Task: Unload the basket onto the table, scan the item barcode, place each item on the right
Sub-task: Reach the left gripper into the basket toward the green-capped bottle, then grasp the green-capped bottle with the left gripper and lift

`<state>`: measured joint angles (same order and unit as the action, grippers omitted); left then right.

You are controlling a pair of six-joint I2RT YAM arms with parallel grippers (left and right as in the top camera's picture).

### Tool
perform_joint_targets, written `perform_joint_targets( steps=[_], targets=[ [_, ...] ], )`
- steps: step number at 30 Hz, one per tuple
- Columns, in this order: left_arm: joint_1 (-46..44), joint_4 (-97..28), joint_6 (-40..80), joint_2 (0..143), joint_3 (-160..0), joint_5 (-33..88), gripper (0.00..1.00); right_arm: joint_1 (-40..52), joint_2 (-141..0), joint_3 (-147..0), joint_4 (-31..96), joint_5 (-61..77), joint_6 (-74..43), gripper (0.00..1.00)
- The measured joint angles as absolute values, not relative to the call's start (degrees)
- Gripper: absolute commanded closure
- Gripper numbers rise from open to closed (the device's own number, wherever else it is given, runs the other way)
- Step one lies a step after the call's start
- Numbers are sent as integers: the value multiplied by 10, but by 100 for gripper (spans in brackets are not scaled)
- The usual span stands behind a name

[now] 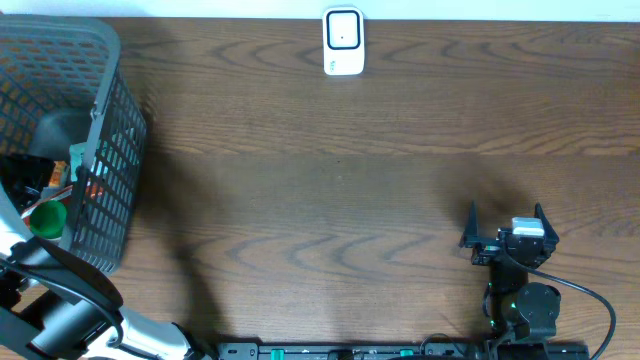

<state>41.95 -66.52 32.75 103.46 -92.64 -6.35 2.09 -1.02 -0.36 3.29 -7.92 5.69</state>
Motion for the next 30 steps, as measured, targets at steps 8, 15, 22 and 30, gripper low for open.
perform_joint_targets(
  steps=[8,15,22,30],
  targets=[
    [420,-604,326,1035,-868,-63,6,21,-10,-4,33,-79,57,1],
    [420,-577,326,1035,-847,-63,6,21,-10,-4,33,-79,57,1],
    [420,-571,326,1056,-846,-64,6,21,-10,-4,33,-79,57,1],
    [420,-561,326,1127,-843,-64,6,21,-10,-4,33,-79,57,1]
  ],
)
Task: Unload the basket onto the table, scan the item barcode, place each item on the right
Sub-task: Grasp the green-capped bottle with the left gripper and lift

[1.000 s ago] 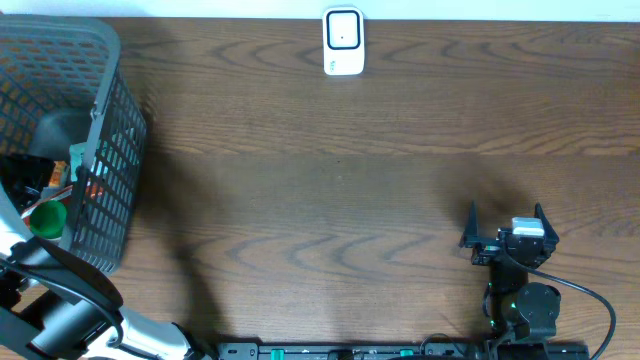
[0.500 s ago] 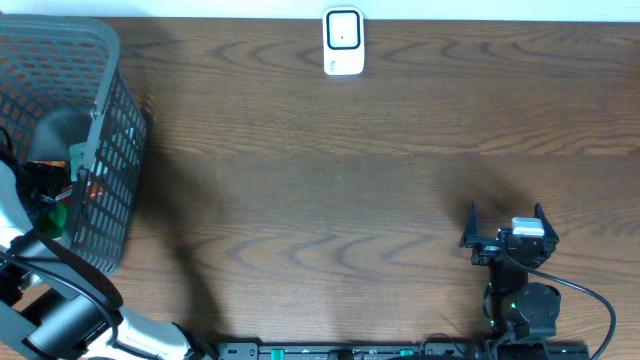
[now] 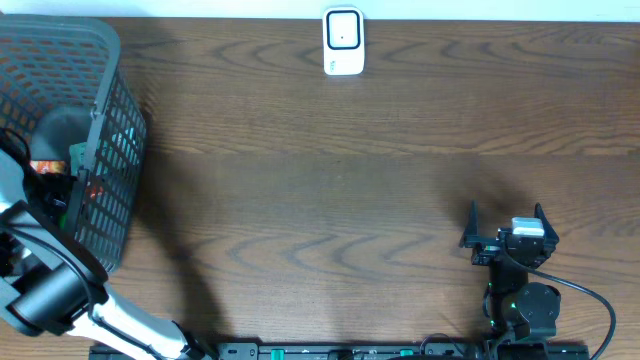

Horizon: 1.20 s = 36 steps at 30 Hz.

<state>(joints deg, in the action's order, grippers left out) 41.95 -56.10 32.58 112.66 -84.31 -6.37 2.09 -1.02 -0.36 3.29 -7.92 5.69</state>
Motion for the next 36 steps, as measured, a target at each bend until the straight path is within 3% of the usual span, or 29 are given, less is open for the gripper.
perform_joint_targets(
  steps=[7,12,14,29,36],
  targets=[
    [420,-548,326,1144,-841,-63,7,21,-10,-4,33,-79,57,1],
    [420,-548,322,1144,-841,-64,35,21,-10,-4,33,-79,57,1],
    [421,-547,321,1143,-841,-63,41,21,-10,-4,33,-79,57,1],
    [421,-562,321,1131,-841,-63,42,21,-10,-4,33,-79,57,1],
    [421,-561,327,1015,-841,-61,41,21,-10,-4,33,-79,57,1]
  ],
)
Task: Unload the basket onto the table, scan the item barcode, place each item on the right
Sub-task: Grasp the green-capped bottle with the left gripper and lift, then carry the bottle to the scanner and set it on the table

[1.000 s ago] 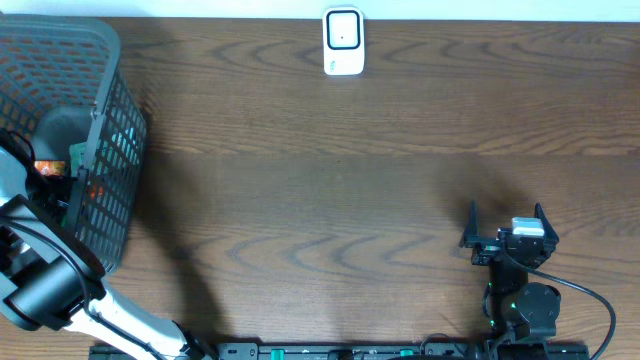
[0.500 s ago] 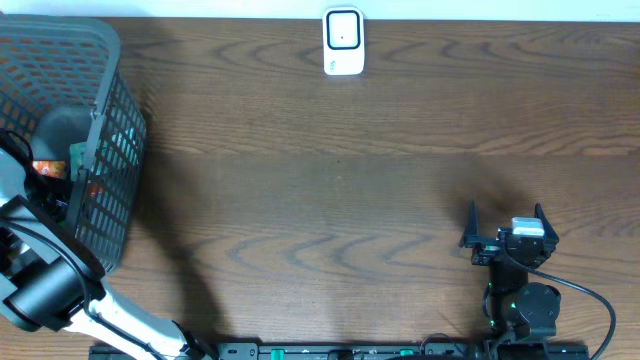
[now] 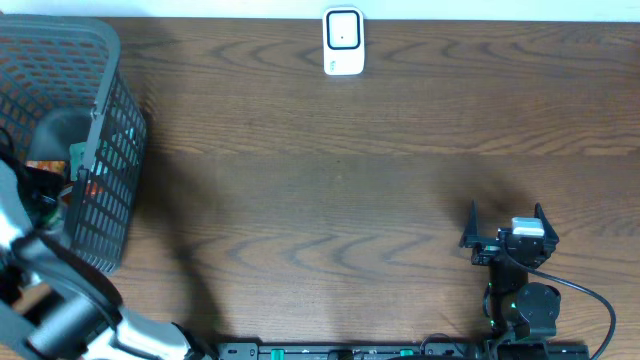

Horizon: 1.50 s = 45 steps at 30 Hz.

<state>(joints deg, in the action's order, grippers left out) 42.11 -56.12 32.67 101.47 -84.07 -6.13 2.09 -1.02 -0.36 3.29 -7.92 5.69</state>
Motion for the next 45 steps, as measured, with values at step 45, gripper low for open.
perform_joint_targets(
  steps=[45],
  targets=[
    [-223,-468,541,967,-844,123,40,21,-10,-4,33,-77,57,1]
  ],
)
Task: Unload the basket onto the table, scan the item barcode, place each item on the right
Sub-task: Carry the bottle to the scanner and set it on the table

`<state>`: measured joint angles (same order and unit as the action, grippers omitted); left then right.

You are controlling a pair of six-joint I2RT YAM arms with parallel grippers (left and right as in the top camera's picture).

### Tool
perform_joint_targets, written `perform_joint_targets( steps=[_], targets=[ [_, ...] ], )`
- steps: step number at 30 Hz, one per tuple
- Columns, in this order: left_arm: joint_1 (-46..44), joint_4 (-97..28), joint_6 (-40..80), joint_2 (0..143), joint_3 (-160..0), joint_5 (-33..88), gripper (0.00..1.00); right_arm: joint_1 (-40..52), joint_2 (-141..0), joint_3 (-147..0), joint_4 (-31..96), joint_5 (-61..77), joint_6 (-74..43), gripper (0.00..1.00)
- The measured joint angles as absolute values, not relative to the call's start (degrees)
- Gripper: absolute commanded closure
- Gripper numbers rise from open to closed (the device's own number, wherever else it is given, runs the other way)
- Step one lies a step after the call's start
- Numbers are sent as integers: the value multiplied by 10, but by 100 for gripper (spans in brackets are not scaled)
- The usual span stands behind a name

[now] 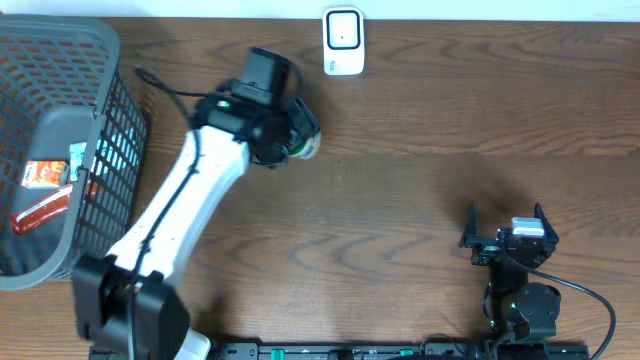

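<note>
The white barcode scanner stands at the table's far edge in the overhead view. My left arm reaches from the near left up to the far middle. Its gripper is shut on a small item with a green part and a pale round end, just left of and below the scanner. The item's barcode cannot be made out. My right gripper rests at the near right, open and holding nothing.
A grey wire basket fills the left side. It holds a red packet, a white-and-orange packet and a grey object. Brown wood tabletop lies between the arms.
My left arm was down in the basket at the far left. Now it stretches across the table with the green item held near the scanner. The right arm is unchanged.
First, a green-topped item lay in the basket beside my left arm. At the two later moments the arm covered that spot inside the basket. Now the item is out of the basket, held in my left gripper close to the scanner. The right arm stayed put.
</note>
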<state>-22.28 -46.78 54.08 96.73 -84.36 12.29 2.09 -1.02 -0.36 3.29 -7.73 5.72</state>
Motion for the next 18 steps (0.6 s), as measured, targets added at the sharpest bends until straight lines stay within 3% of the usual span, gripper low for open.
perform_joint_targets(
  steps=[8,18],
  targets=[
    [-285,-476,695,1039,-844,-14,40,21,-10,-4,33,-77,57,1],
    [-302,-476,871,1142,-844,-53,40,21,-10,-4,33,-77,57,1]
  ],
)
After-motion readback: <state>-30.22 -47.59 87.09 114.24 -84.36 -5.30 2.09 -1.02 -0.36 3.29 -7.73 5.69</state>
